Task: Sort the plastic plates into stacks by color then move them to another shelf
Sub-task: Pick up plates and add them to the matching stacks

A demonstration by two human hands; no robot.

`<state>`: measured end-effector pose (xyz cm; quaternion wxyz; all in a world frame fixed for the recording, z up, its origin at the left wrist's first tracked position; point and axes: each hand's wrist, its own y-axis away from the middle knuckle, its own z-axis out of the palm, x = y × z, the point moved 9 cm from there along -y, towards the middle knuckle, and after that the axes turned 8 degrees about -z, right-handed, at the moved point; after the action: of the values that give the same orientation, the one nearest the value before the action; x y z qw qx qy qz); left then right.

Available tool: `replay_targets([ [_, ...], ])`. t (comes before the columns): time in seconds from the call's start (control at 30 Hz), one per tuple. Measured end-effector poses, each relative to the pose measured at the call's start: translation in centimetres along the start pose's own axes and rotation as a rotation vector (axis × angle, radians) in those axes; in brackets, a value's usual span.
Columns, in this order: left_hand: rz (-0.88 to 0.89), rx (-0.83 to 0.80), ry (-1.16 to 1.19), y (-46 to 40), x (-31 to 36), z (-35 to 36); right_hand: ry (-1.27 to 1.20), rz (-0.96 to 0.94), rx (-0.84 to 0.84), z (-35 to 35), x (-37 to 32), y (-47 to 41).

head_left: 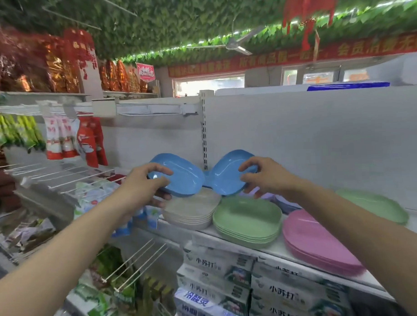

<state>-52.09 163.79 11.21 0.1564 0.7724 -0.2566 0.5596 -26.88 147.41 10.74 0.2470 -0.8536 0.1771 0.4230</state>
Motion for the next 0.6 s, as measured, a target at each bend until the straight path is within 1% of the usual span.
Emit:
replay_targets([
  [0.1, -0.016, -0.075, 0.046, -5.8, -1.7, -0.4, -0.027, 0.082, 0.038, 1.7, 1.4, -3.7],
  [0.23, -0.02, -0.186, 0.05, -12.9, -2.9, -0.9, -0.077, 0.2, 0.111, 4.7, 2.4, -7.4],
  [0.3, -0.031, -0.247, 0.071, -15.8, -3.3, -0.9, -0.019, 0.243, 0.101, 6.2, 2.4, -8.7],
  [0.33, -0.034, -0.28, 0.08, -17.1, -3.3, -0.8, 0.053, 0.248, 0.095, 6.7, 2.3, -9.4],
  [0.37, -0.032, -0.313, 0.084, -18.2, -3.4, -0.5, 0.174, 0.239, 0.081, 7.1, 2.1, -10.0],
  [0.47, -0.023, -0.407, 0.09, -20.4, -3.2, 0.7, 0.701, 0.199, -0.054, 7.8, 1.9, -10.9],
  [0.5, -0.024, -0.438, 0.098, -20.8, -3.2, 1.2, 0.782, 0.222, -0.084, 7.9, 2.2, -10.8],
  [0.6, -0.017, -0.509, 0.095, -21.6, -3.1, 3.2, 0.814, 0.336, -0.097, 7.5, 2.9, -10.0],
])
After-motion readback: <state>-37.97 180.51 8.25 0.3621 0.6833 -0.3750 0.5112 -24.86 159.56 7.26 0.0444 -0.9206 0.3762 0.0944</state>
